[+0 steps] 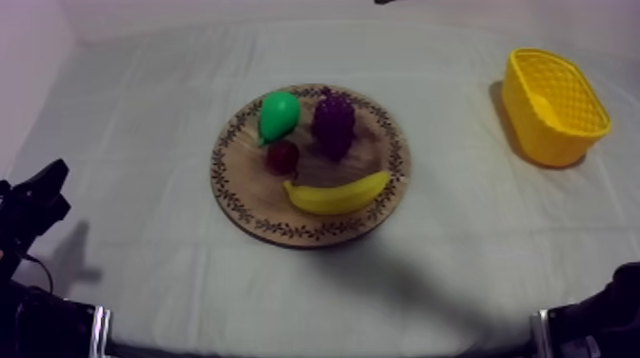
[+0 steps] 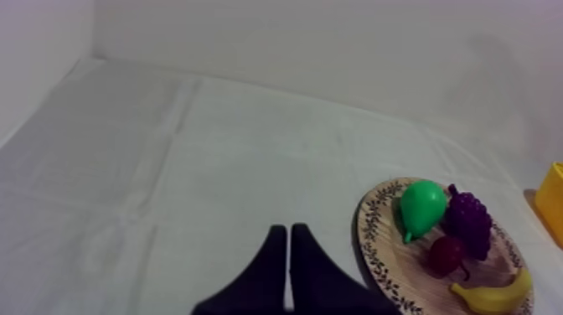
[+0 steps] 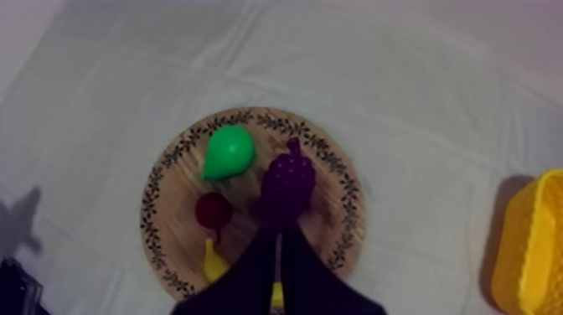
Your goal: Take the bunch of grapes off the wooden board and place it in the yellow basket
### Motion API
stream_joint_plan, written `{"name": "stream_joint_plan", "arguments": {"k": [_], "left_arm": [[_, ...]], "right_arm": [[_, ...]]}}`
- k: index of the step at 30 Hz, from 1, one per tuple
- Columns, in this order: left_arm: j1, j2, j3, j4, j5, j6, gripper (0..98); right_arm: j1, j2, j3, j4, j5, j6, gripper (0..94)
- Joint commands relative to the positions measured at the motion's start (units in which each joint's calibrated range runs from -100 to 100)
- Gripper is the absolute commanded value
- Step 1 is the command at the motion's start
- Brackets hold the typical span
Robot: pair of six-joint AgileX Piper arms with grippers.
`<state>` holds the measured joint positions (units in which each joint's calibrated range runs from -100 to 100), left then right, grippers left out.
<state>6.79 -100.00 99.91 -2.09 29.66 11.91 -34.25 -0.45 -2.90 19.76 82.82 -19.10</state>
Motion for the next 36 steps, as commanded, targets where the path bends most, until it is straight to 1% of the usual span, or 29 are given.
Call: {"name": "stream_joint_plan", "arguments": {"k": [1, 9, 15, 24, 34, 36], "left_arm": [[0.0, 0.0, 0.0, 0.01, 0.0, 0.0, 0.1], [0.0, 0.0, 0.0, 0.01, 0.0, 0.0, 0.1], [0.0, 0.0, 0.0, 0.01, 0.0, 0.0, 0.1], [0.0, 0.0, 0.0, 0.01, 0.0, 0.0, 0.1], [0.0, 0.0, 0.0, 0.01, 0.0, 0.0, 0.1], [0.0, 0.0, 0.0, 0.01, 0.0, 0.0, 0.1]], "right_arm": [[-0.3, 3.1, -3.2, 0.4, 2.9, -1.5, 0.2], [0.3, 12.0, -11.7, 0.1, 10.4, -6.0, 0.2], [1.6, 17.3, -16.1, -0.2, 13.3, -8.0, 0.2], [2.5, 23.2, -20.4, -1.8, 15.0, -7.8, 0.2], [3.3, 24.5, -22.4, -4.1, 15.1, -5.6, 0.4], [3.5, 24.6, -22.5, -4.5, 15.2, -5.2, 5.4]]}}
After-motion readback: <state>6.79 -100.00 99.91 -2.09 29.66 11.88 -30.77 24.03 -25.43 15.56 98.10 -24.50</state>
